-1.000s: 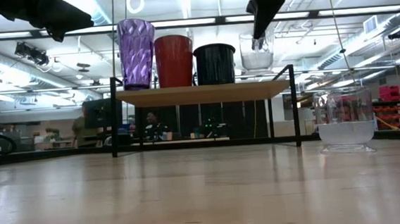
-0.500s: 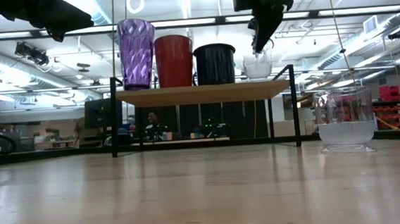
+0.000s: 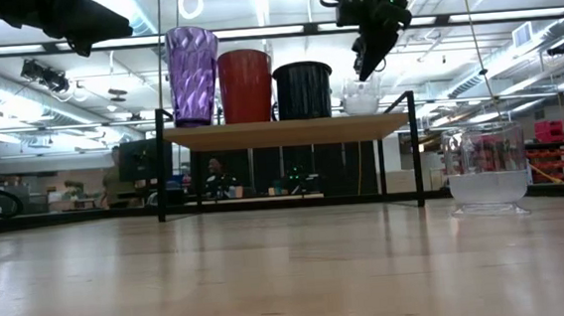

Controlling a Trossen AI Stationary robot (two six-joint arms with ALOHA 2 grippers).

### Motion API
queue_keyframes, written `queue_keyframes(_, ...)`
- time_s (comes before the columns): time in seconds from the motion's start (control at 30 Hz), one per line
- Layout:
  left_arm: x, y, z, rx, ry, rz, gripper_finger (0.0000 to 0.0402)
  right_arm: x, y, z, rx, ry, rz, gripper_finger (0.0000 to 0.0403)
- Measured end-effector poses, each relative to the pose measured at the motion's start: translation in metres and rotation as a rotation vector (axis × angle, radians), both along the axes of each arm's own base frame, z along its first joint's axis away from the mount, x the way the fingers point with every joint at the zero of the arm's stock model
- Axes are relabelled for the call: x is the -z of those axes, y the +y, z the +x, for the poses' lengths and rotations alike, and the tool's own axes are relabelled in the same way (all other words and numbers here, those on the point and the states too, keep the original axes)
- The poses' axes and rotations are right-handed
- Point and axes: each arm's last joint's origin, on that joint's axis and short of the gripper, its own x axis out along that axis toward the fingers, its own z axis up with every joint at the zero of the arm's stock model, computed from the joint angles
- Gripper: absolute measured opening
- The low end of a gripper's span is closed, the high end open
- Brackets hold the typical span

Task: Stack small to large cups/mugs on shelf
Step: Put the transparent mug on the shelf

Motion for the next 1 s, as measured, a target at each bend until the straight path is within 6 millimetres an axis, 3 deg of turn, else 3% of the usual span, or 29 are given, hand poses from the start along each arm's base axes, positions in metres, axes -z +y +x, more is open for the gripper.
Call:
queue_keyframes(0.23, 0.0, 0.0, 0.0, 0.0, -0.005, 0.001, 0.011, -0.01, -0.015, -0.002, 0.028, -0.022, 0.008, 0.0)
queue_keyframes(0.37, -0.001, 0.0, 0.0, 0.0, -0.014, 0.002, 0.011, -0.019, -0.024, 0.006, 0.043, -0.003, 0.026, 0.0)
queue_keyframes(0.6, -0.001, 0.0, 0.0, 0.0, -0.009, 0.002, 0.011, -0.01, -0.039, 0.02, 0.074, 0.079, 0.093, 0.0)
queue_keyframes(1.0, -0.001, 0.0, 0.0, 0.0, -0.007, 0.0, 0.011, -0.007, -0.04, 0.022, 0.058, 0.087, 0.091, 0.0004)
